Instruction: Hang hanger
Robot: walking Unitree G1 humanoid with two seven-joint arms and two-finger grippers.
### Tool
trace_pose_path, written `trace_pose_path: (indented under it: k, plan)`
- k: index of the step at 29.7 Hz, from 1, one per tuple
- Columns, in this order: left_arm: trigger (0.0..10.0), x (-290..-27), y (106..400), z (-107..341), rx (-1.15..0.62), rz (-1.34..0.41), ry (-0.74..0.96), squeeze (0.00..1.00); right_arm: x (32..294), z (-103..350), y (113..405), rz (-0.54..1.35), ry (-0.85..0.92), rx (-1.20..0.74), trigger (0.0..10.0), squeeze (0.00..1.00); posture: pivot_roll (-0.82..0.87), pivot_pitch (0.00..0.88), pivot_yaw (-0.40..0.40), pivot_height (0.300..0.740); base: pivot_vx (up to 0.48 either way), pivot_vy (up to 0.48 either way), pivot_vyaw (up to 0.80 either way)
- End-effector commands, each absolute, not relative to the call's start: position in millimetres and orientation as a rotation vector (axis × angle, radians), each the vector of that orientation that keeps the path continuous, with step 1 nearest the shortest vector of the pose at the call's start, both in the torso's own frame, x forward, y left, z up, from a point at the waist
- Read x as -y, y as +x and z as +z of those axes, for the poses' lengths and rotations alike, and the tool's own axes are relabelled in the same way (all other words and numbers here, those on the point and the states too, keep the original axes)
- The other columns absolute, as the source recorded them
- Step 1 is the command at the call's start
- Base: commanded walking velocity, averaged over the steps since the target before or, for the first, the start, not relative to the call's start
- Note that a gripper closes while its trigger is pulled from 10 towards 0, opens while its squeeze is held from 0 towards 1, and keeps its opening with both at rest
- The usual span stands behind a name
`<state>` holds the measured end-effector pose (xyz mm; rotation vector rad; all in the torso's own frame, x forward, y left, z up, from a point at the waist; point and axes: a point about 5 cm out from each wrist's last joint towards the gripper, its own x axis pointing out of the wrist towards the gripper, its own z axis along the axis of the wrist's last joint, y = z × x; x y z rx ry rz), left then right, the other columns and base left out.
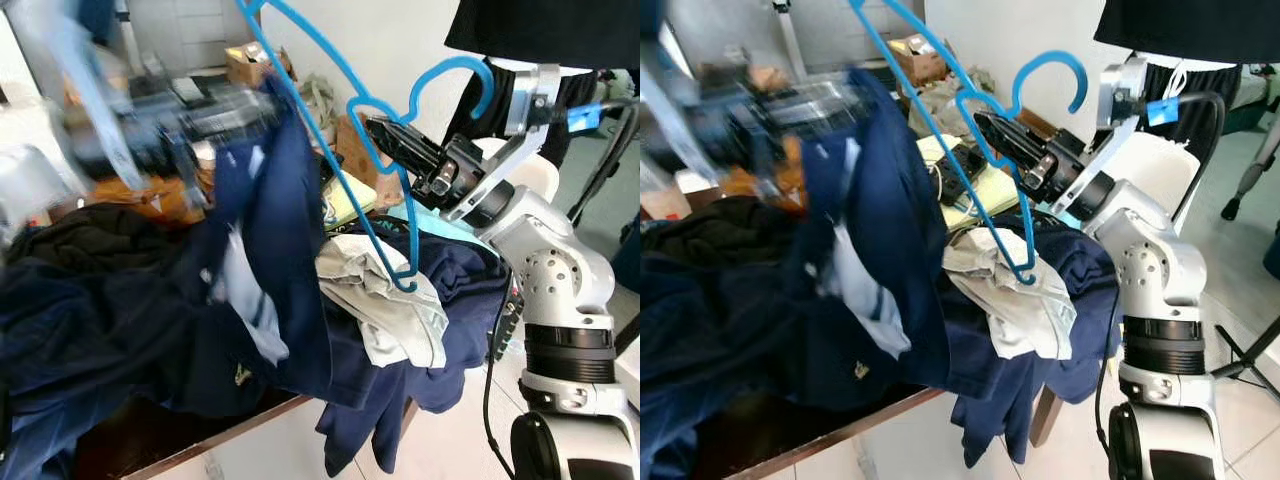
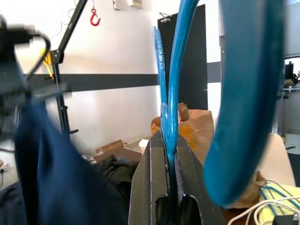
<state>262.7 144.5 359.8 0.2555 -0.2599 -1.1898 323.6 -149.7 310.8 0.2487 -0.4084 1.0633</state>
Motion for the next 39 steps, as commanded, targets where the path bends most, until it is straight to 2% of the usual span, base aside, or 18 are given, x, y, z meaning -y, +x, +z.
trace_pose_path:
  k: [1, 12, 14, 16, 17, 18, 19, 20, 21, 24, 25, 26, 27, 28, 29, 33, 34, 39]
  plan:
    - [10.0, -132.4, 262.3, 346.3, 0.211, -1.232, 0.271, 0.00, 153.7, 309.0, 324.9, 1.046, 0.259, 0.411, 10.0, 0.00, 0.03, 0.000, 0.016, 0.740, 0.000, 0.000, 0.00]
    - [10.0, -127.2, 268.9, 335.9, 0.180, -1.203, 0.210, 0.00, 152.0, 303.3, 324.5, 1.049, 0.236, 0.387, 10.0, 0.00, 0.02, 0.000, 0.019, 0.740, 0.000, 0.000, 0.00]
    - [10.0, -138.8, 275.8, 339.4, 0.199, -1.117, 0.218, 0.00, 176.9, 298.0, 315.4, 1.090, 0.182, 0.371, 10.0, 0.00, 0.03, 0.000, 0.018, 0.740, 0.000, 0.000, 0.00]
    - [10.0, -138.8, 275.8, 339.4, 0.199, -1.117, 0.218, 0.00, 176.9, 298.0, 315.4, 1.090, 0.182, 0.371, 10.0, 0.00, 0.03, 0.000, 0.018, 0.740, 0.000, 0.000, 0.00]
    - [10.0, -144.5, 277.1, 341.7, 0.210, -1.083, 0.236, 0.00, 189.9, 296.1, 309.3, 1.117, 0.155, 0.362, 10.0, 0.00, 0.03, 0.000, 0.018, 0.740, 0.000, 0.000, 0.00]
    - [10.0, -144.5, 277.1, 341.7, 0.210, -1.083, 0.236, 0.00, 189.9, 296.1, 309.3, 1.117, 0.155, 0.362, 10.0, 0.00, 0.03, 0.000, 0.018, 0.740, 0.000, 0.000, 0.00]
    - [10.0, -158.7, 277.2, 348.6, 0.228, -1.025, 0.262, 0.00, 214.5, 288.1, 298.3, 1.138, 0.107, 0.321, 10.0, 0.00, 0.02, 0.000, 0.017, 0.740, 0.000, 0.000, 0.00]
    - [10.0, -158.7, 277.2, 348.6, 0.228, -1.025, 0.262, 0.00, 214.5, 288.1, 298.3, 1.138, 0.107, 0.321, 10.0, 0.00, 0.02, 0.000, 0.017, 0.740, 0.000, 0.000, 0.00]
    - [10.0, -167.9, 276.5, 353.4, 0.239, -0.988, 0.279, 0.00, 229.3, 283.2, 290.2, 1.152, 0.074, 0.288, 10.0, 0.00, 0.02, 0.000, 0.017, 0.740, 0.000, 0.000, 0.00]
    - [10.0, -167.9, 276.5, 353.4, 0.239, -0.988, 0.279, 0.00, 229.3, 283.2, 290.2, 1.152, 0.074, 0.288, 10.0, 0.00, 0.02, 0.000, 0.017, 0.740, 0.000, 0.000, 0.00]
    - [10.0, -180.0, 275.3, 360.9, 0.257, -0.938, 0.294, 0.00, 244.9, 279.0, 283.4, 1.136, 0.057, 0.251, 10.0, 0.00, 0.01, 0.000, 0.019, 0.740, -0.247, 0.000, 0.00]
    - [10.0, -180.0, 275.3, 360.9, 0.257, -0.938, 0.294, 0.00, 244.9, 279.0, 283.4, 1.136, 0.057, 0.251, 10.0, 0.00, 0.01, 0.000, 0.019, 0.740, -0.247, 0.000, 0.00]
    - [10.0, -193.5, 273.9, 369.7, 0.276, -0.884, 0.304, 0.00, 256.2, 275.2, 275.1, 1.138, 0.054, 0.215, 10.0, 0.00, 0.01, 0.000, 0.021, 0.740, -0.266, 0.000, 0.00]
    - [10.0, -193.5, 273.9, 369.7, 0.276, -0.884, 0.304, 0.00, 256.2, 275.2, 275.1, 1.138, 0.054, 0.215, 10.0, 0.00, 0.01, 0.000, 0.021, 0.740, -0.266, 0.000, 0.00]
    - [10.0, -208.2, 274.9, 377.9, 0.291, -0.826, 0.308, 0.00, 259.8, 265.6, 267.0, 1.168, 0.021, 0.140, 10.0, 0.00, 0.01, 0.000, 0.028, 0.740, -0.277, 0.000, 0.00]
    - [10.0, -218.0, 275.2, 383.2, 0.300, -0.788, 0.310, 0.00, 261.3, 258.8, 261.3, 1.194, -0.001, 0.084, 10.0, 0.00, 0.01, 0.000, 0.028, 0.740, -0.277, 0.000, 0.00]
    - [10.0, -224.6, 276.8, 385.8, 0.301, -0.768, 0.311, 0.00, 261.9, 251.6, 253.9, 1.237, -0.045, 0.006, 10.0, 0.00, 0.01, 0.000, 0.030, 0.740, -0.247, 0.000, 0.00]
    - [10.0, -227.7, 279.5, 385.4, 0.294, -0.771, 0.321, 0.00, 265.1, 251.2, 239.8, 1.321, -0.128, -0.098, 10.0, 0.00, -0.01, 0.000, 0.038, 0.740, -0.099, 0.000, 0.00]
